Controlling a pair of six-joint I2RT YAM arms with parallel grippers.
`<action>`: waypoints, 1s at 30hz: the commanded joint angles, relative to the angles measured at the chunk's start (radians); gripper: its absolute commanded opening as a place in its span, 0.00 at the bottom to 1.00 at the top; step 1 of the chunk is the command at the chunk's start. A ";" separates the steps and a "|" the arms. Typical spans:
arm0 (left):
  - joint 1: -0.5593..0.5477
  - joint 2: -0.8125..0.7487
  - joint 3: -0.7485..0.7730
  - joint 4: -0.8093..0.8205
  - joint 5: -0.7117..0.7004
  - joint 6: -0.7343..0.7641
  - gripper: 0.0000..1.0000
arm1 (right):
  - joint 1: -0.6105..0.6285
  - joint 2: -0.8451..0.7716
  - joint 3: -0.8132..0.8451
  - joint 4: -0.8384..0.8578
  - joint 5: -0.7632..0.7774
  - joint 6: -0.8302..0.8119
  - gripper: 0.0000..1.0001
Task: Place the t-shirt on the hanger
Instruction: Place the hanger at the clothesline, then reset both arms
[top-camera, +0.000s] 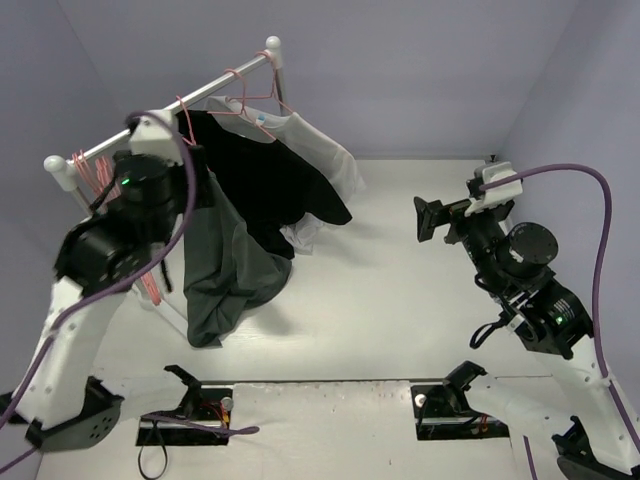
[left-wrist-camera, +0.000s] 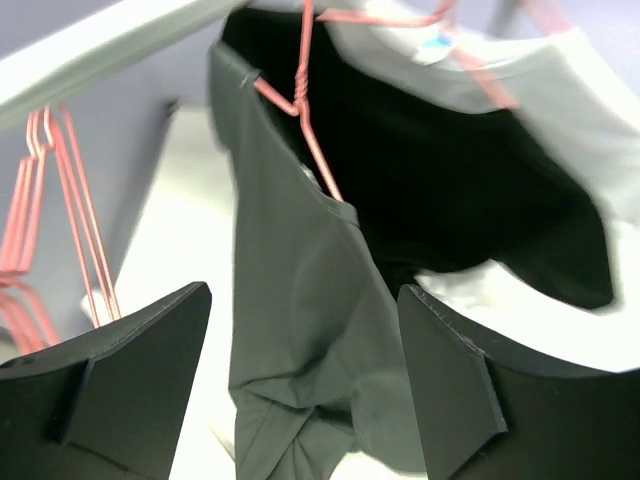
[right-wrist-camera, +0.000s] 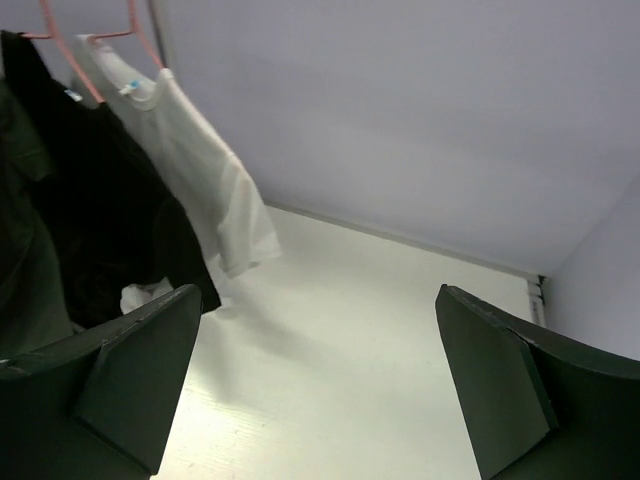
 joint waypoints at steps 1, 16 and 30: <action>0.008 -0.168 -0.042 0.025 0.167 0.103 0.71 | -0.005 -0.077 -0.037 0.081 0.150 0.035 1.00; 0.008 -0.642 -0.278 -0.203 0.010 0.127 0.81 | -0.004 -0.433 -0.233 0.063 0.544 0.057 1.00; 0.006 -0.686 -0.336 -0.227 -0.029 0.123 0.86 | 0.002 -0.310 -0.228 0.048 0.521 0.028 1.00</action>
